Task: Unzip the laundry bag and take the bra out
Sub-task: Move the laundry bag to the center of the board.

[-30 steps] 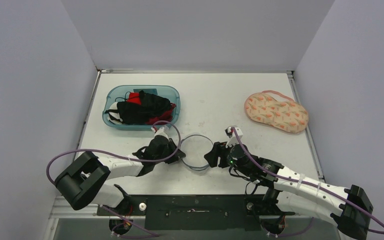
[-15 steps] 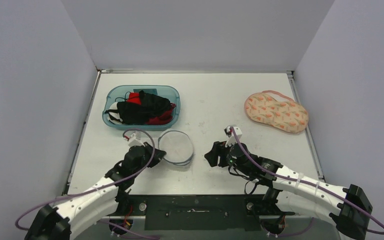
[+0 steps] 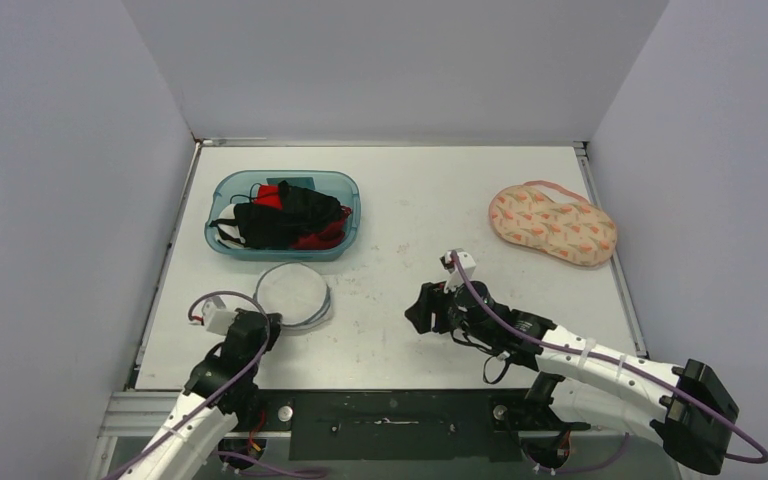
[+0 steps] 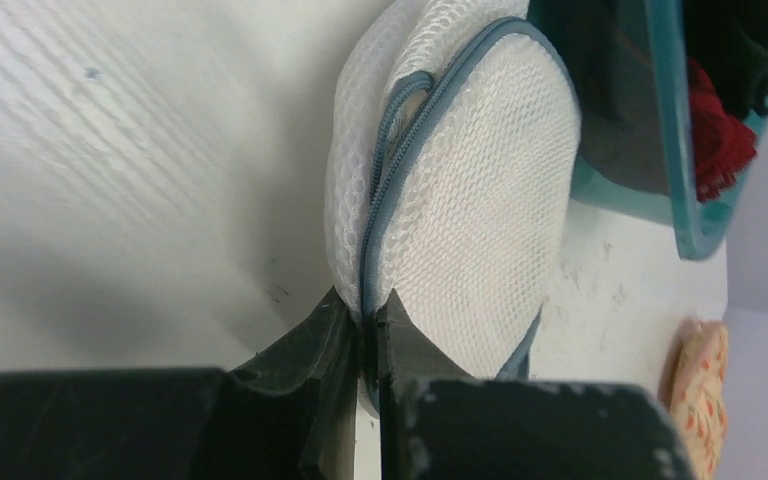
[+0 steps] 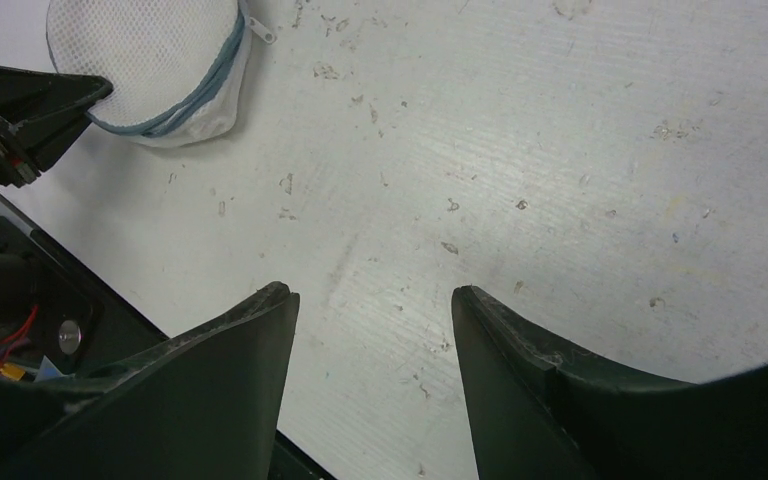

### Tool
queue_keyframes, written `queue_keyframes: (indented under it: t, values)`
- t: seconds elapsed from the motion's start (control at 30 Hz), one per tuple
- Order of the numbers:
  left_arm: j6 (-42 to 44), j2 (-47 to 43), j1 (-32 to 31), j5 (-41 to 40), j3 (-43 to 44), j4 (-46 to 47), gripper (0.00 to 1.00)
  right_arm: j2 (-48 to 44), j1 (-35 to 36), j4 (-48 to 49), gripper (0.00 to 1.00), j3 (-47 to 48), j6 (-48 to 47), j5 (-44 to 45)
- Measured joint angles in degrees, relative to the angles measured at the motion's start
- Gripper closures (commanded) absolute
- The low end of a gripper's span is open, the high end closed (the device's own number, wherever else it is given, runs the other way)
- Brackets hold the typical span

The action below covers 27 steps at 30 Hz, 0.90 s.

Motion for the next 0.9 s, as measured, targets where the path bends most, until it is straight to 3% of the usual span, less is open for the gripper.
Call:
queue_keyframes:
  t: [0.2,0.33,0.47,0.73,0.9]
  values:
    - [-2.1,5.68,7.26,-0.46,0.0,-0.07,1.0,-0.85,-0.24,0.31,0.41,-0.17,-0.09,-0.44]
    - [-2.6,4.33,12.07,-0.55,0.24,-1.31,0.99,-2.69,-0.61,0.33,0.41,-0.94,-0.09,-0.46]
    - [-2.82,-0.57,13.44,-0.57,0.7,-5.31,0.59,-3.54,-1.25,0.31,0.41,-1.53,-0.11,-0.57]
    - [-2.91,-6.67,13.22,0.68,3.34,-15.52,0.01,-3.54,-2.4,0.31,0.41,-1.6,-0.96,-1.51]
    - [-3.89,-6.88,9.94,1.64,5.95,-19.1,0.04,-3.54,-2.75,0.24,0.4,-1.46,-1.16,-1.7]
